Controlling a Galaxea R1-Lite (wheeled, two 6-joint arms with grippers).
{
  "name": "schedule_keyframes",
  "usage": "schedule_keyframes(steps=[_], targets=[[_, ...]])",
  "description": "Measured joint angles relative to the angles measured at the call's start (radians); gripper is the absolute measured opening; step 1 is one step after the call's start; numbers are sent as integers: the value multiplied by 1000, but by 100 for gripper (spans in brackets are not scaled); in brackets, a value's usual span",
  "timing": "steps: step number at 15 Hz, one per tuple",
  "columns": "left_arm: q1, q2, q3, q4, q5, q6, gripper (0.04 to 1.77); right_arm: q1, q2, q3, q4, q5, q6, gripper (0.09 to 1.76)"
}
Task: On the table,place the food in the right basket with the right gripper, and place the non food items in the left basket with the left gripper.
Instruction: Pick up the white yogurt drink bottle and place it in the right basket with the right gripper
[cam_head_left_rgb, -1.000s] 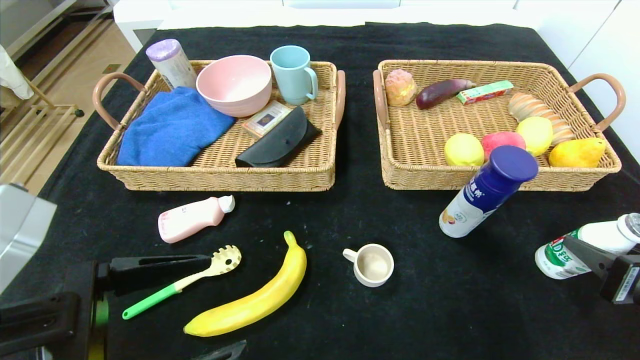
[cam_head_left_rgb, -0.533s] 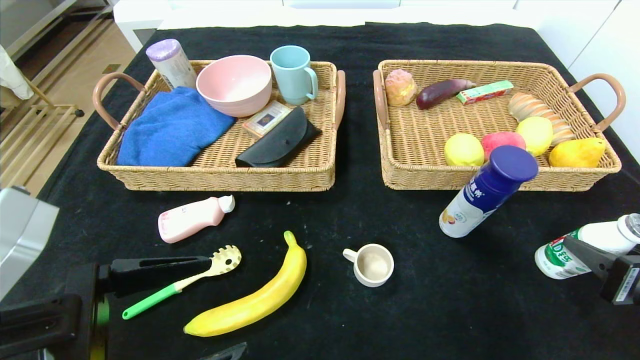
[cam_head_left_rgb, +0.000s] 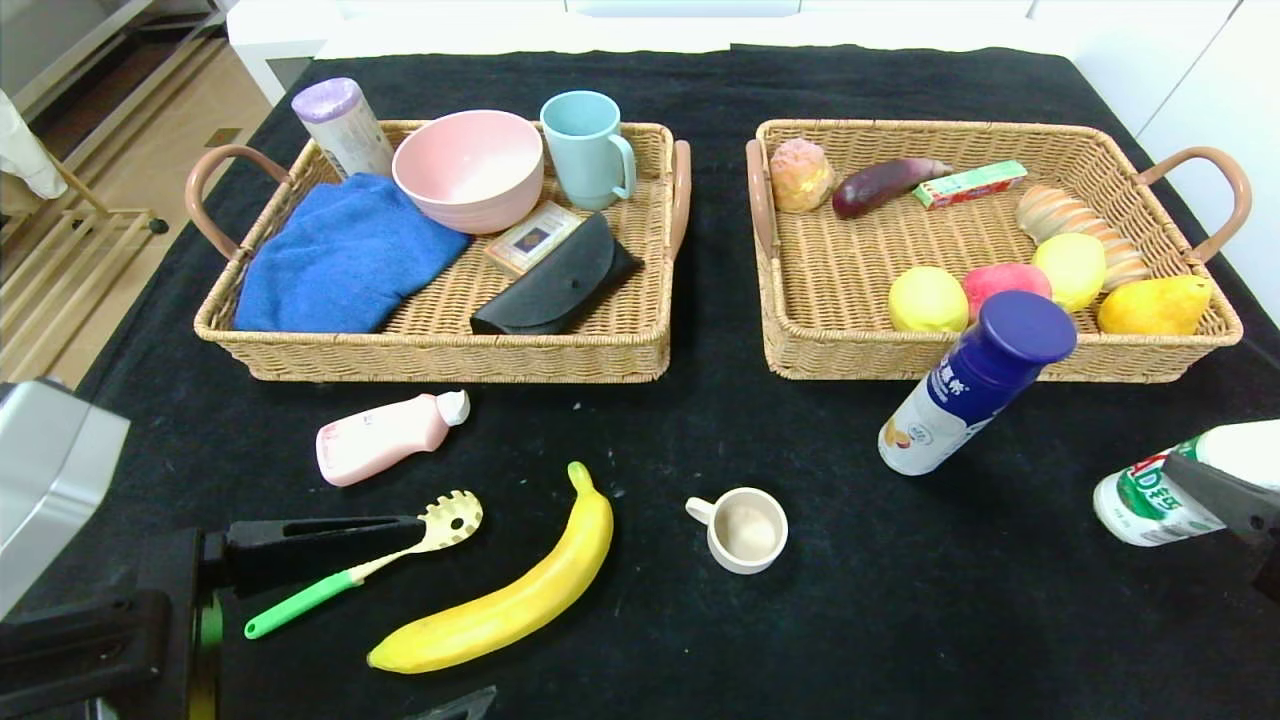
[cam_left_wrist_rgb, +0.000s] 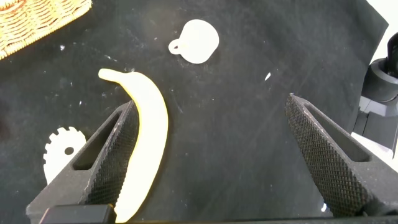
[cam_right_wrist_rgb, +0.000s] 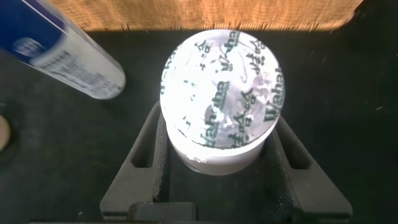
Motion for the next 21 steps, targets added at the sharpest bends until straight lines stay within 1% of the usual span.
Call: schedule_keyframes(steps=[1, 3, 6, 10, 13, 16, 18, 21], targets=[[0, 1, 0, 0, 0, 0, 172, 10, -24, -45, 65, 0, -1, 87], [0, 4, 0, 0, 0, 0, 172, 33, -45, -143, 124, 1, -3, 87], [0, 5, 1, 0, -1, 0, 172, 54, 5, -290, 138, 1, -3, 87], [0, 3, -2, 0, -1, 1, 172, 60, 134, -486, 138, 1, -3, 87], [0, 4, -1, 0, -1, 1, 172, 58, 235, -593, 111, -1, 0, 87], [-1, 7, 0, 1, -1, 1, 172, 63, 332, -682, 51, -5, 11, 87], [-1, 8, 0, 1, -1, 1, 172, 67, 393, -725, -12, -6, 18, 87], [-1, 7, -1, 1, -1, 1, 172, 69, 465, -762, -27, -7, 20, 87]])
